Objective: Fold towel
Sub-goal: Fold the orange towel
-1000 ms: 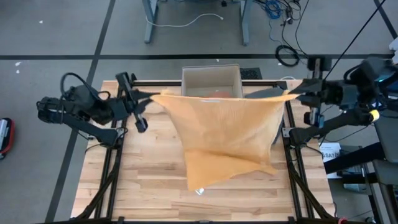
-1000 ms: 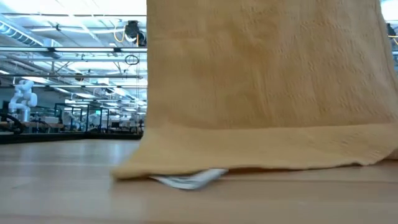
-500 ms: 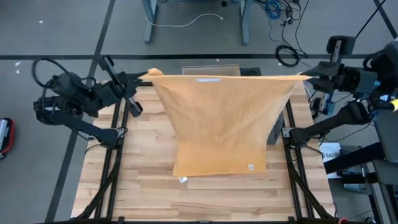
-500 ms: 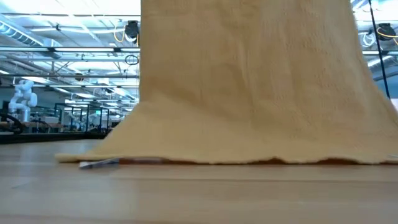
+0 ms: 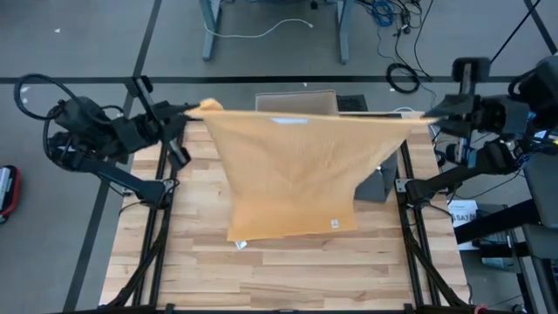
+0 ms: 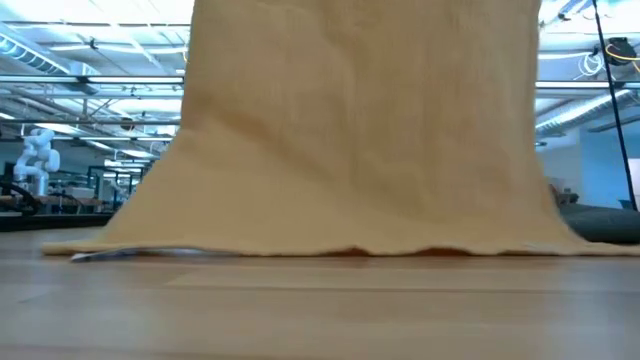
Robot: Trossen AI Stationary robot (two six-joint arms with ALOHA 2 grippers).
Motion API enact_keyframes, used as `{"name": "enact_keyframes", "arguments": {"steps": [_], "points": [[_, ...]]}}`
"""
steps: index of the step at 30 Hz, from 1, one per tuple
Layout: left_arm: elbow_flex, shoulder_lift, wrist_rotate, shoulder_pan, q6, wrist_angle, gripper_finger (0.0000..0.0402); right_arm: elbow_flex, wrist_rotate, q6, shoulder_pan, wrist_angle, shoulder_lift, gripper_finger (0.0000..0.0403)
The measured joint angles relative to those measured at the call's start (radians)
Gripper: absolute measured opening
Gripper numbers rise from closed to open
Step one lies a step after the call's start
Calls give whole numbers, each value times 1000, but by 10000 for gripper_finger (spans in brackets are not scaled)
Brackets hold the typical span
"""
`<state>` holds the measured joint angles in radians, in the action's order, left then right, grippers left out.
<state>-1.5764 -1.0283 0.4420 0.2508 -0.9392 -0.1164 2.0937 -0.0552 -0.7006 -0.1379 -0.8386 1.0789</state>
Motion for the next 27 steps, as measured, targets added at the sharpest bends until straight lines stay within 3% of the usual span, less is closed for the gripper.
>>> {"name": "enact_keyframes", "arguments": {"steps": [6,11,16,23,27], "points": [[0,-5,-128,90,103,-67,0,0,-229,108,0,-76,10,0],[0,-27,-187,166,183,-192,0,0,-358,191,-2,-193,31,0],[0,-67,-186,181,325,-407,0,-5,-365,226,-2,-377,79,0],[0,-142,-87,180,490,-652,0,-93,-354,245,-1,-501,130,0],[0,-167,50,180,461,-675,0,-136,-242,223,-1,-500,133,0]]}}
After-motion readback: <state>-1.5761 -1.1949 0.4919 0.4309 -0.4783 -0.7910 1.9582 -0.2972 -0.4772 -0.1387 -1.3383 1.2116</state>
